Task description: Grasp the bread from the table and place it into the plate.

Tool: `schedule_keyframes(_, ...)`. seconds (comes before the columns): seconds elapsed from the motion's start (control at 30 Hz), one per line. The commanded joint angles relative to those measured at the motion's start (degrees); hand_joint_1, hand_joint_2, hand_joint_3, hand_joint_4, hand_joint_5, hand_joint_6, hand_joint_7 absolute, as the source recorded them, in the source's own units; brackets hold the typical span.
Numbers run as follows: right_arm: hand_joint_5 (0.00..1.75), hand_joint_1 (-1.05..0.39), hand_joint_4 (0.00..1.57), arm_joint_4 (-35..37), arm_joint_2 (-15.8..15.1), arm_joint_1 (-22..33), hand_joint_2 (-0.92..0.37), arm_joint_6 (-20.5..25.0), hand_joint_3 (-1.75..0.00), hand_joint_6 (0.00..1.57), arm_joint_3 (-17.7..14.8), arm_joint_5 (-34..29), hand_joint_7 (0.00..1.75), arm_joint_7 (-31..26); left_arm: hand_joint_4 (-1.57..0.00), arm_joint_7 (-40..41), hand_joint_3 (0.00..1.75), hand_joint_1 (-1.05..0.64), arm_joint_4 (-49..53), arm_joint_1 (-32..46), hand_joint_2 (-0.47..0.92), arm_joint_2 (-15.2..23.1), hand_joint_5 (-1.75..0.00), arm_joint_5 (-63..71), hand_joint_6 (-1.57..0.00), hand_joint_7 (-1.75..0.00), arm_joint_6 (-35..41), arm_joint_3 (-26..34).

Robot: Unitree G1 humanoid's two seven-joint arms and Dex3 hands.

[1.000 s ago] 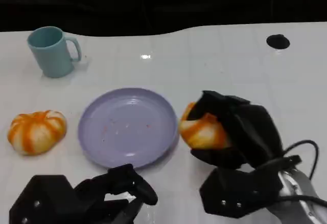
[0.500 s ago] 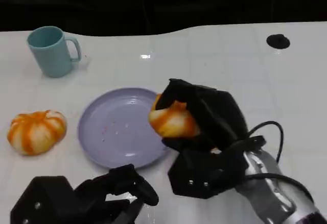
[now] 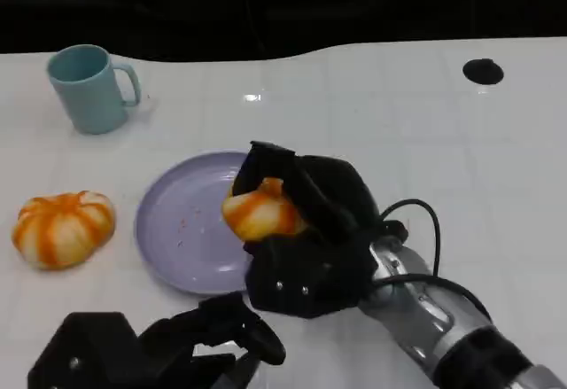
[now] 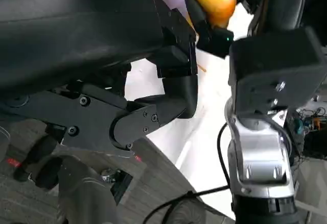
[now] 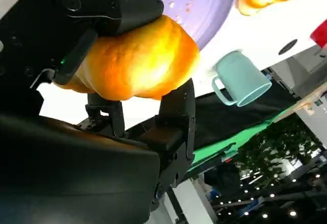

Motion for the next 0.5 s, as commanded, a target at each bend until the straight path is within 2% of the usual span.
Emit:
schedule_keyframes(0.03,1.75,-0.19,0.78,3.3,1.8,-3.5,-0.59,1.4,-0.88,0.57,-1.1,2.8,1.59,3.0,-0.69,0.6,0.58,-0.40,-0.7,0.2,0.92,0.4,-1.75,0.5,-0.50,-1.62,0.4,-0.2)
schedule_keyframes(0.07,1.62,-0.20,0.70,3.5,2.0,-4.0,-0.63,2.3,-0.83,0.59,-1.5,4.0,1.32,5.5,-0.69,0.6,0.59,-0.40,-0.7,0.2,0.92,0.5,-1.75,0.6,-0.50,-1.62,0.3,-0.2)
schedule_keyframes(0.1,1.26,-0.19,0.64,3.5,2.1,-4.3,-0.69,3.0,-0.70,0.65,-1.7,4.8,0.92,7.3,-0.70,0.7,0.59,-0.41,-0.7,0.2,0.92,0.5,-1.75,0.6,-0.50,-1.62,0.3,-0.2)
schedule_keyframes(0.13,1.11,-0.19,0.63,3.3,2.0,-4.7,-0.73,3.7,-0.62,0.71,-1.6,5.4,0.72,9.7,-0.70,0.8,0.59,-0.41,-0.7,0.1,0.92,0.4,-1.75,0.6,-0.50,-1.62,0.6,-0.3)
schedule_keyframes(0.17,0.92,-0.21,0.59,2.9,1.5,-5.0,-0.77,4.2,-0.51,0.70,-1.1,5.4,0.51,11.9,-0.70,0.9,0.59,-0.41,-0.8,0.1,0.92,0.4,-1.75,0.6,-0.50,-1.62,0.8,-0.3)
schedule_keyframes(0.2,0.67,-0.27,0.48,2.5,1.0,-5.3,-0.84,4.6,-0.37,0.63,-0.6,5.2,0.28,13.8,-0.70,0.9,0.59,-0.41,-1.0,0.1,0.92,0.4,-1.75,0.6,-0.51,-1.62,1.1,-0.3)
schedule_keyframes(0.3,0.37,-0.42,0.24,0.7,-0.7,-6.0,-0.91,5.9,-0.23,0.47,1.4,3.7,0.05,19.1,-0.69,1.0,0.60,-0.41,-1.3,0.0,0.91,0.4,-1.75,0.5,-0.50,-1.62,1.8,-0.4)
schedule_keyframes(0.4,0.26,-0.58,0.07,-1.4,-2.3,-6.3,-0.92,8.1,-0.27,0.30,3.9,1.1,0.01,22.5,-0.69,1.0,0.60,-0.41,-1.3,-0.1,0.91,0.3,-1.75,0.4,-0.50,-1.62,1.6,-0.4)
schedule_keyframes(0.5,0.13,-0.71,0.01,-4.0,-3.1,-5.8,-0.92,10.6,-0.34,0.15,5.1,0.1,0.00,25.5,-0.70,1.0,0.61,-0.40,-1.4,-0.2,0.90,0.2,-1.75,0.2,-0.51,-1.62,2.0,-0.4)
